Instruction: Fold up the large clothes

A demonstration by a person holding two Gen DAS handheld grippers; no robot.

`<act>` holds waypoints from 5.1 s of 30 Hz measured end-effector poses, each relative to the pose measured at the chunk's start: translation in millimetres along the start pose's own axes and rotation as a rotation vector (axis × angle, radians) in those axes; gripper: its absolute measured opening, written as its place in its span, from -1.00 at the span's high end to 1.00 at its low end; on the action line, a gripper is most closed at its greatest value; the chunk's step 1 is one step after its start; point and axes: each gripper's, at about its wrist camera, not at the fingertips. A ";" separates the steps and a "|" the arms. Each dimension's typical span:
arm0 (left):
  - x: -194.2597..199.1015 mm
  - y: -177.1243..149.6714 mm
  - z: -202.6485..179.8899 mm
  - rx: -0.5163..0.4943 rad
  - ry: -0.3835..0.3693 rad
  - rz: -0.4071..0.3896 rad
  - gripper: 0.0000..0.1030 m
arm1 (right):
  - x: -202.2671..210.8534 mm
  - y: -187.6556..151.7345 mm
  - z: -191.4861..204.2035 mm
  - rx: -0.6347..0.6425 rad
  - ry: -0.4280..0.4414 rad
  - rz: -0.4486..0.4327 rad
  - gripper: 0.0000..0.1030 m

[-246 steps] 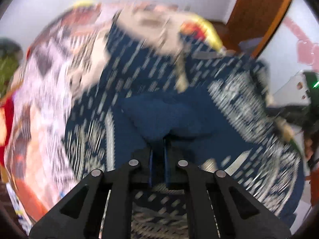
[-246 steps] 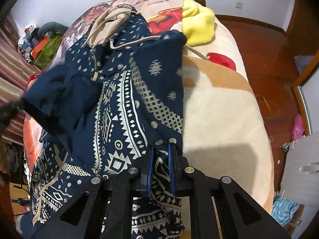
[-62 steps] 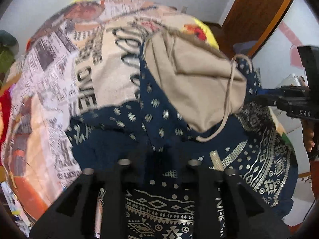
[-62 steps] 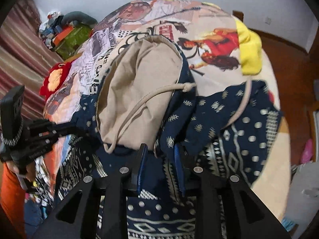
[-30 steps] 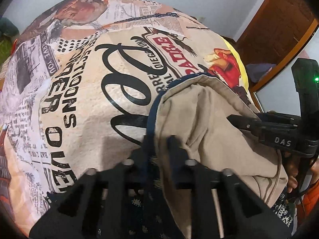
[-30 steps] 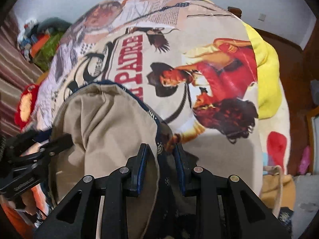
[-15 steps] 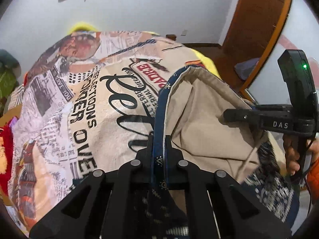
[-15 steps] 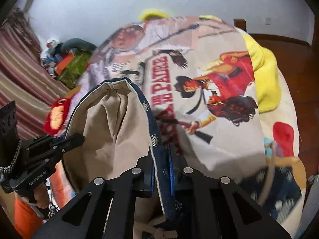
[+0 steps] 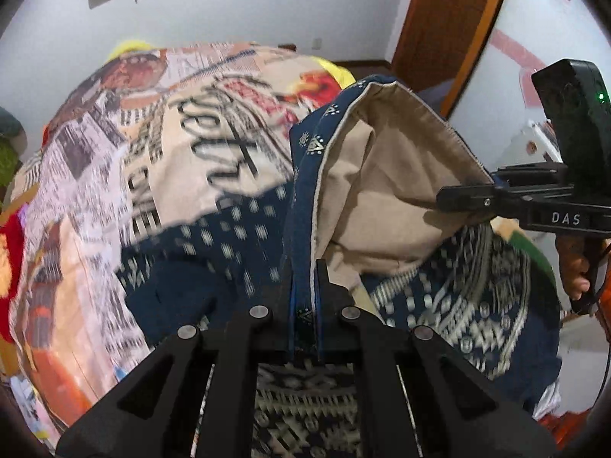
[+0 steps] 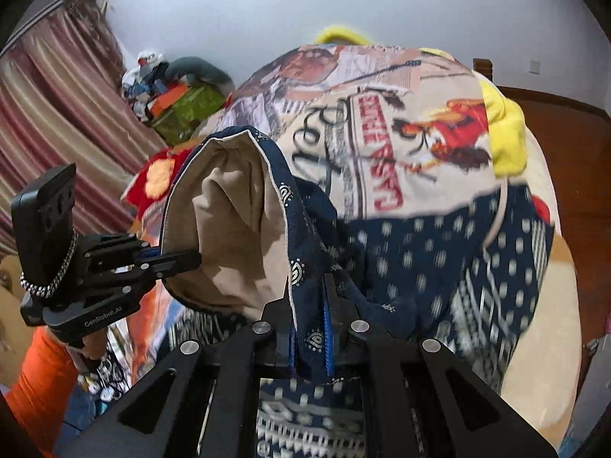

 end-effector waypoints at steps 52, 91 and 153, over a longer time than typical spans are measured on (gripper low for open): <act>-13.0 -53.5 -17.6 0.061 -0.002 0.074 -0.07 | 4.4 -67.2 -7.8 0.047 -0.190 0.237 0.82; 86.3 -142.4 32.6 0.296 0.118 -0.105 -0.30 | 82.7 -143.5 -31.5 0.015 -0.400 0.109 0.82; 109.9 -184.3 -16.0 0.348 -0.097 -0.226 0.79 | 119.2 -224.4 -38.0 -0.312 -0.096 -0.032 0.81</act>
Point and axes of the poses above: each gripper's, at about its wrist camera, not at the fingertips, and x roughly against the way its jaws point, z to its left, y to its top, and after that the axes turned 14 degrees about -y, right-handed
